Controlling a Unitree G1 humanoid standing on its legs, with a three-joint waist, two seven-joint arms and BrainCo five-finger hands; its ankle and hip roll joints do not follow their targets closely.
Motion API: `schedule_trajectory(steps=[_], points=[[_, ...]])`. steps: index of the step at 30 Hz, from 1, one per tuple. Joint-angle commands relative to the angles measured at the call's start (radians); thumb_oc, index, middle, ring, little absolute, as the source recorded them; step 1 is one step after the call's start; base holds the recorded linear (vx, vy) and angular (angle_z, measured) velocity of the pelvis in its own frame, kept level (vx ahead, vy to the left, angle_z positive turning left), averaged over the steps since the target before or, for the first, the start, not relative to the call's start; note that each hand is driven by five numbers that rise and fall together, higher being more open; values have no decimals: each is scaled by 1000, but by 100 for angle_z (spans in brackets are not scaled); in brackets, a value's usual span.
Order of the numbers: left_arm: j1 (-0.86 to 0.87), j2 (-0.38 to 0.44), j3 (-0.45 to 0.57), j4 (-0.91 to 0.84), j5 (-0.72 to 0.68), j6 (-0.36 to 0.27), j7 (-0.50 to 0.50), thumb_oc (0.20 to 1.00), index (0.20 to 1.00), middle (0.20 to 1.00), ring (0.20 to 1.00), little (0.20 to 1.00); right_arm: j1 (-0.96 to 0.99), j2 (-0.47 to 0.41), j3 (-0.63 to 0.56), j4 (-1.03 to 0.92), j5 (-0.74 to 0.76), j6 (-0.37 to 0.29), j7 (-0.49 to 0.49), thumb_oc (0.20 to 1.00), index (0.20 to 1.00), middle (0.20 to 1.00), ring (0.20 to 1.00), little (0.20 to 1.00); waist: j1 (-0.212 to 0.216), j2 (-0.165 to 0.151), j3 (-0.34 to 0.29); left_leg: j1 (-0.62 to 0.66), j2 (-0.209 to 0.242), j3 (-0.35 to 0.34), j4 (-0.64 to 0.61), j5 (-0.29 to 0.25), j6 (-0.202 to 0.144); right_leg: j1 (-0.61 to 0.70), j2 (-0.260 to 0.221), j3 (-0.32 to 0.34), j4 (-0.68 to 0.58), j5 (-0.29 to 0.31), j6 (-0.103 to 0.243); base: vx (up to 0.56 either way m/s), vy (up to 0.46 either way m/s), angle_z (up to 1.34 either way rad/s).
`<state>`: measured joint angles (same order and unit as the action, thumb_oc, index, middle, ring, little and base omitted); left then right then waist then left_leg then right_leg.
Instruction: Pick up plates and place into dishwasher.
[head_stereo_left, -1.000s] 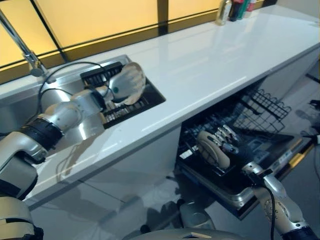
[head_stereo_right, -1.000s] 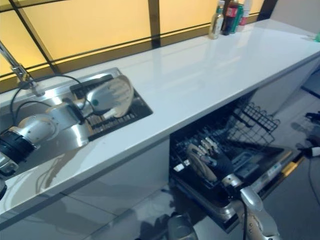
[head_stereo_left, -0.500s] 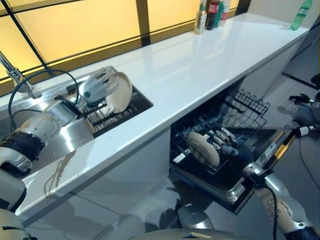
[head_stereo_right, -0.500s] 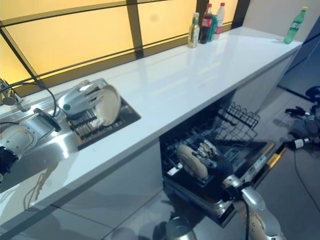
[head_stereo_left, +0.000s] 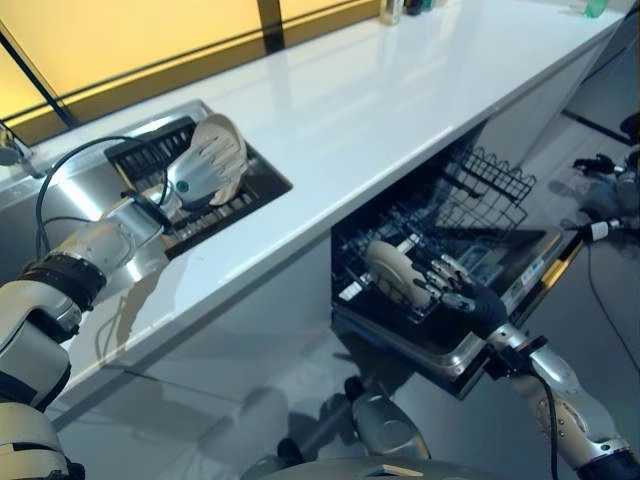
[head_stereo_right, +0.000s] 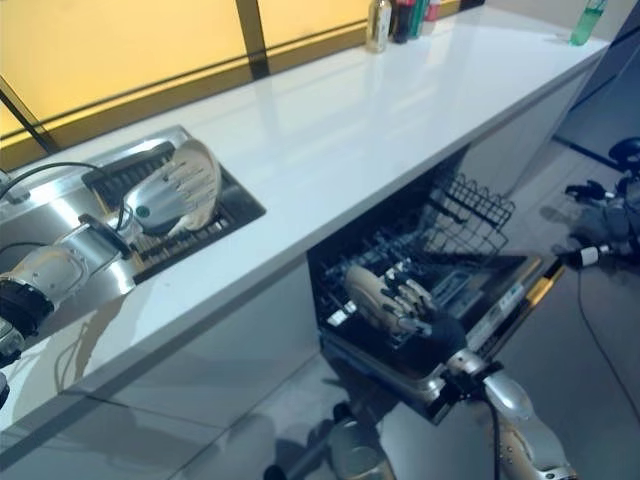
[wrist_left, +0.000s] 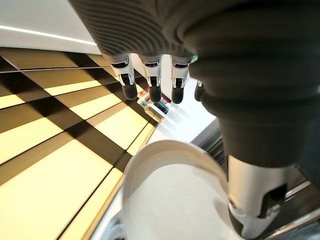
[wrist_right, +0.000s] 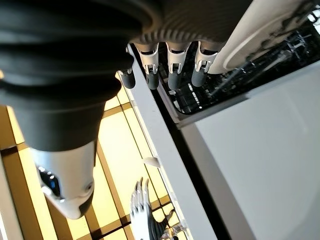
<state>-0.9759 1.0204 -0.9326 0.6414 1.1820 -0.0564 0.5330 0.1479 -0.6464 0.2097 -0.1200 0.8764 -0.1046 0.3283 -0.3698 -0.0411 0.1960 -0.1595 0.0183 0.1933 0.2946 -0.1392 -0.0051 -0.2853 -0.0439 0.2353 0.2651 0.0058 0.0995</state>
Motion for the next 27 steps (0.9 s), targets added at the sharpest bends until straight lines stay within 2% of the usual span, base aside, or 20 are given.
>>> schedule_trajectory(steps=[1, 4, 8, 11, 16, 27], points=[[-138, 22, 21, 17, -91, 88, 64, 1000, 1000, 1000, 1000, 1000, -125, 0, -1, -62, 30, -104, -17, 1000, 1000, 1000, 1000, 1000, 18, -20, 61, -2, 23, 16, -48, 50, 38, -48, 23, -8, 11, 48, 35, -126, 24, 2], [-143, 12, 24, 22, -172, 84, 86, 1000, 1000, 1000, 1000, 1000, -148, 0, 21, -48, 30, -107, -15, 1000, 1000, 1000, 1000, 1000, 21, -25, 68, -7, 30, 24, -41, 53, 34, -49, 20, -19, 14, 48, 35, -59, 45, -2], [-112, 30, 49, -50, -174, 85, 20, 1000, 1000, 1000, 1000, 1000, -140, 5, 20, -30, 20, -87, 15, 1000, 1000, 1000, 1000, 1000, 27, -32, 63, 19, 36, 30, -44, 50, 28, -21, 12, -26, 6, 42, 37, 76, 27, 4], [-112, 31, 61, -66, -149, 91, -4, 1000, 1000, 1000, 1000, 1000, -143, 2, 26, -27, 23, -83, -1, 1000, 1000, 1000, 1000, 1000, 41, -39, 67, 8, 40, 17, -56, 62, 26, -22, 11, -32, 2, 42, 37, -14, -30, 8], [-224, 14, 11, 13, -113, 85, 31, 1000, 1000, 1000, 1000, 1000, -186, -6, 59, -35, 4, -82, -56, 1000, 1000, 1000, 1000, 1000, 52, -63, 113, -63, 50, -11, -85, 106, 10, -68, 34, -34, -4, 59, 27, -137, -66, 14], [-315, 24, -19, 115, -61, 65, 61, 1000, 1000, 1000, 1000, 1000, -141, -39, 10, -81, 54, -70, -20, 1000, 1000, 1000, 1000, 1000, 37, -119, 131, -126, 82, -33, -108, 147, -15, -119, 58, -50, -7, 69, 4, -20, -61, 3]])
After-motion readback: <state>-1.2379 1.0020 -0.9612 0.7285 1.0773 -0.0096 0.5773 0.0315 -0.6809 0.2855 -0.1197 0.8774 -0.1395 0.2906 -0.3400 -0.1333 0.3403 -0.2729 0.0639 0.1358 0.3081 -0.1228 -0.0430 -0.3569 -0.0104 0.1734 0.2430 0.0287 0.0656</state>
